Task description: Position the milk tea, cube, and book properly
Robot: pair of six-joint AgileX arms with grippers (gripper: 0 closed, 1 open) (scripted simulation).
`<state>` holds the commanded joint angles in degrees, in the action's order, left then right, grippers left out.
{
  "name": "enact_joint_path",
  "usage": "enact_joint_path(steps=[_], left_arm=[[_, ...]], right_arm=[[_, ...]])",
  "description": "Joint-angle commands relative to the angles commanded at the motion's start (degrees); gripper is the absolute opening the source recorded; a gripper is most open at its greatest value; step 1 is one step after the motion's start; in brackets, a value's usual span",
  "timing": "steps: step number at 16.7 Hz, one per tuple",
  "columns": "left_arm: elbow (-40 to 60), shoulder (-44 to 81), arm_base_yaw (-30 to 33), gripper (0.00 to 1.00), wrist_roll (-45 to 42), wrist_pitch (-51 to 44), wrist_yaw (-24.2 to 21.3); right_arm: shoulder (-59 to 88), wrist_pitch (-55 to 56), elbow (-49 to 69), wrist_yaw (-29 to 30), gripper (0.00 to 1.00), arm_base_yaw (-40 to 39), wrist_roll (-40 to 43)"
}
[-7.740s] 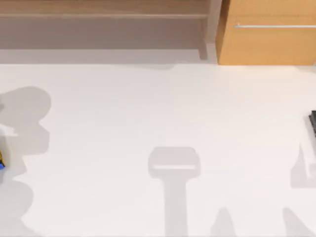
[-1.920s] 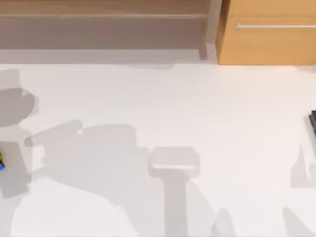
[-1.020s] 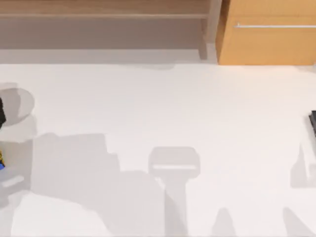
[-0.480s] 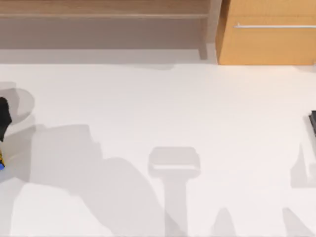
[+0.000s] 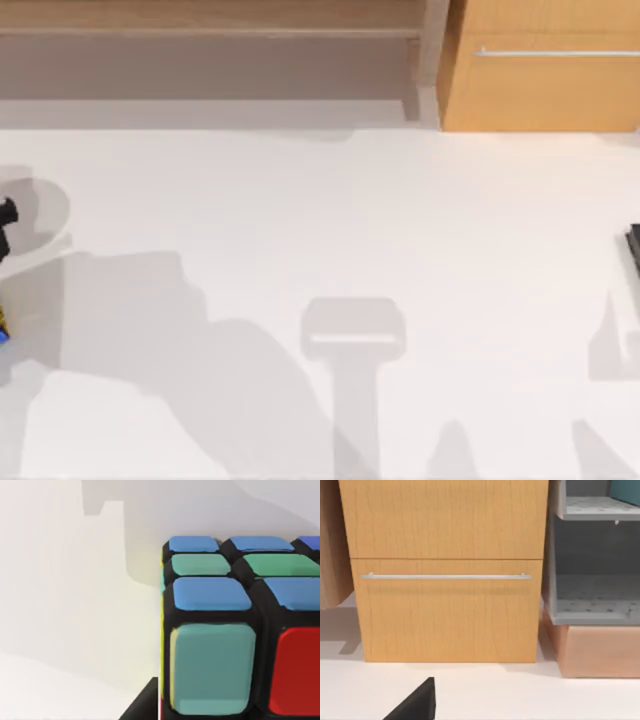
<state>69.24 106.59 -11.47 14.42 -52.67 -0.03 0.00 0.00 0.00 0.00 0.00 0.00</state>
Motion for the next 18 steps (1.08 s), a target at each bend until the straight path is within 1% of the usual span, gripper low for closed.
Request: enact_joint_path(steps=[5, 6, 15, 18], left_arm=[[0.0, 0.0, 0.0, 0.02, 0.0, 0.0, 0.0], [0.0, 0.0, 0.0, 0.0, 0.0, 0.0, 0.0], [0.0, -0.2, 0.0, 0.0, 0.0, -0.2, 0.0], [1.3, -1.0, -0.1, 0.0, 0.1, -3.2, -0.1]], right_arm=[[0.0, 0.0, 0.0, 0.0, 1.0, 0.0, 0.0], [0.0, 0.0, 0.0, 0.0, 1.0, 0.0, 0.0], [0.0, 0.0, 0.0, 0.0, 1.0, 0.0, 0.0], [0.0, 0.0, 0.0, 0.0, 1.0, 0.0, 0.0]])
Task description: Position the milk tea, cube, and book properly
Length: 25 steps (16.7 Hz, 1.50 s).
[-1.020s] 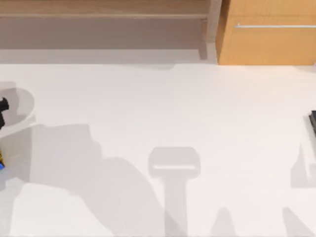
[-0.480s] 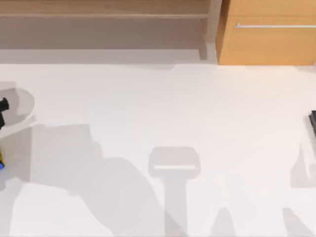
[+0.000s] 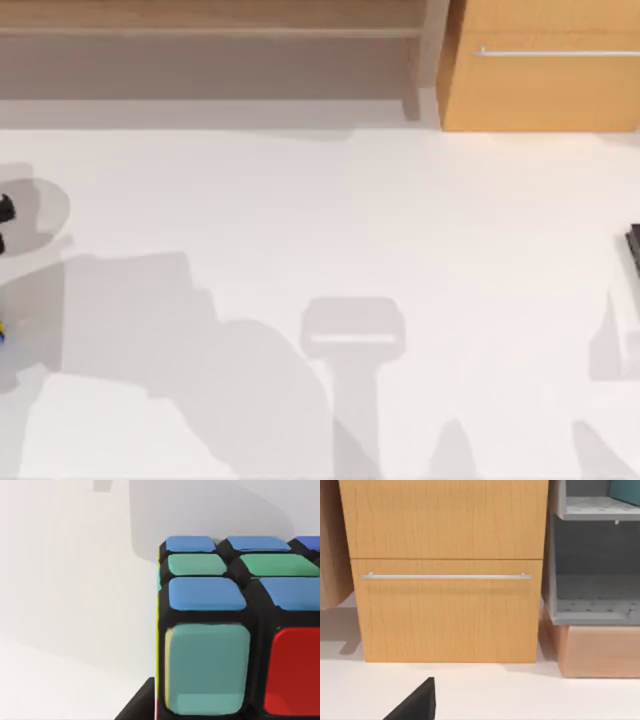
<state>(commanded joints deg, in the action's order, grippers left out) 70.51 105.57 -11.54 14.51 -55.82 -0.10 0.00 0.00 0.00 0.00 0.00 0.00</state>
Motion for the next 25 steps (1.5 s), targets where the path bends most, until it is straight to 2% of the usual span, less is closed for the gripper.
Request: enact_joint_path(steps=[4, 11, 19, 25], left_arm=[[2.9, -1.3, 0.1, 0.0, 0.0, -3.4, 0.0], [2.6, -1.9, 1.1, 0.0, 0.1, -2.2, -0.7], [2.8, -7.9, 14.2, 0.0, -0.7, 14.1, -7.3], [3.5, -13.1, 14.8, 0.0, -4.8, 26.8, -11.0]], right_arm=[[0.0, 0.0, 0.0, 0.0, 1.0, 0.0, 0.0], [0.0, 0.0, 0.0, 0.0, 1.0, 0.0, 0.0], [0.0, 0.0, 0.0, 0.0, 1.0, 0.0, 0.0], [0.0, 0.0, 0.0, 0.0, 1.0, 0.0, 0.0]])
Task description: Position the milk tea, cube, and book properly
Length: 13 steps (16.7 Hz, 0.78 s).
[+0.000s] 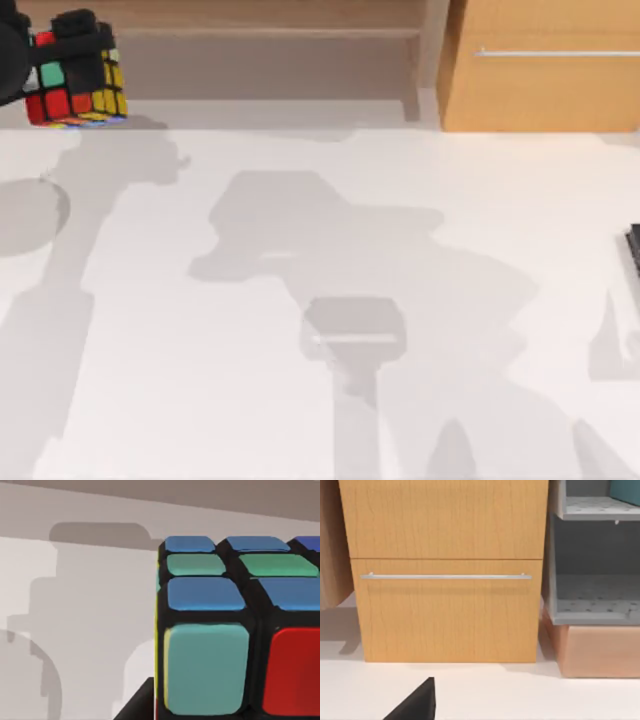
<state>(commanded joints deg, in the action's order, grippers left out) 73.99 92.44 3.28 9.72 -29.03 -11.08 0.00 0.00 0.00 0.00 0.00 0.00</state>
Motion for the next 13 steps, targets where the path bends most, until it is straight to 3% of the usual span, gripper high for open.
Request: enact_joint_path(steps=[5, 9, 13], left_arm=[[1.2, -3.6, -2.9, 0.0, -4.5, 14.4, -1.5], [3.2, -6.4, -9.8, 0.0, -7.9, 28.5, -1.7], [5.5, -6.3, -13.8, 0.0, -10.4, 35.2, -1.4]], right_arm=[[0.0, 0.0, 0.0, 0.0, 1.0, 0.0, 0.0], [0.0, 0.0, 0.0, 0.0, 1.0, 0.0, 0.0], [0.0, 0.0, 0.0, 0.0, 1.0, 0.0, 0.0]])
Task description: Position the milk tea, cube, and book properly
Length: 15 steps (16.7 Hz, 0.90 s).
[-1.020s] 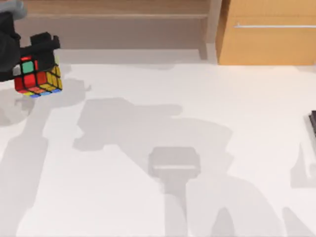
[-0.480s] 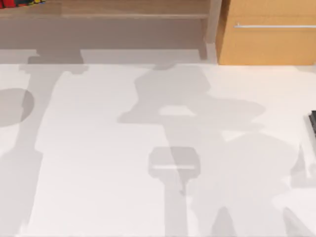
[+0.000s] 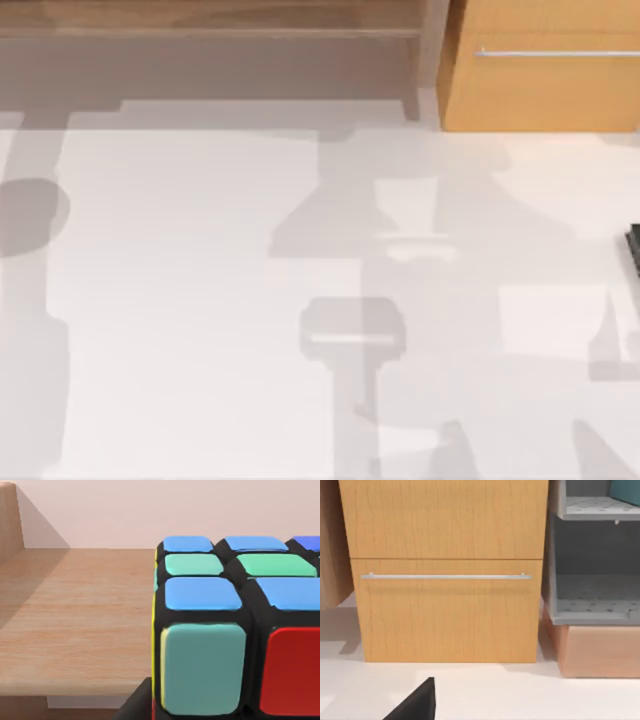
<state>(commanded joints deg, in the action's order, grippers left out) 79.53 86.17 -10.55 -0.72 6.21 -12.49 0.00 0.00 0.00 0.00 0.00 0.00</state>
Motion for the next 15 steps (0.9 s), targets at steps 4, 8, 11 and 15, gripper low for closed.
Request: enact_joint_path(steps=[4, 8, 11, 15], left_arm=[[0.1, 0.1, -0.1, 0.0, -0.1, 0.3, 0.0], [2.2, 1.0, 0.9, 0.0, -1.8, 0.5, 0.1], [9.2, 4.6, 2.9, 0.0, -4.4, 0.4, 0.7], [20.7, 12.6, 4.1, 0.0, -4.5, -0.5, 1.7]], right_arm=[[0.0, 0.0, 0.0, 0.0, 1.0, 0.0, 0.0], [0.0, 0.0, 0.0, 0.0, 1.0, 0.0, 0.0], [0.0, 0.0, 0.0, 0.0, 1.0, 0.0, 0.0], [0.0, 0.0, 0.0, 0.0, 1.0, 0.0, 0.0]])
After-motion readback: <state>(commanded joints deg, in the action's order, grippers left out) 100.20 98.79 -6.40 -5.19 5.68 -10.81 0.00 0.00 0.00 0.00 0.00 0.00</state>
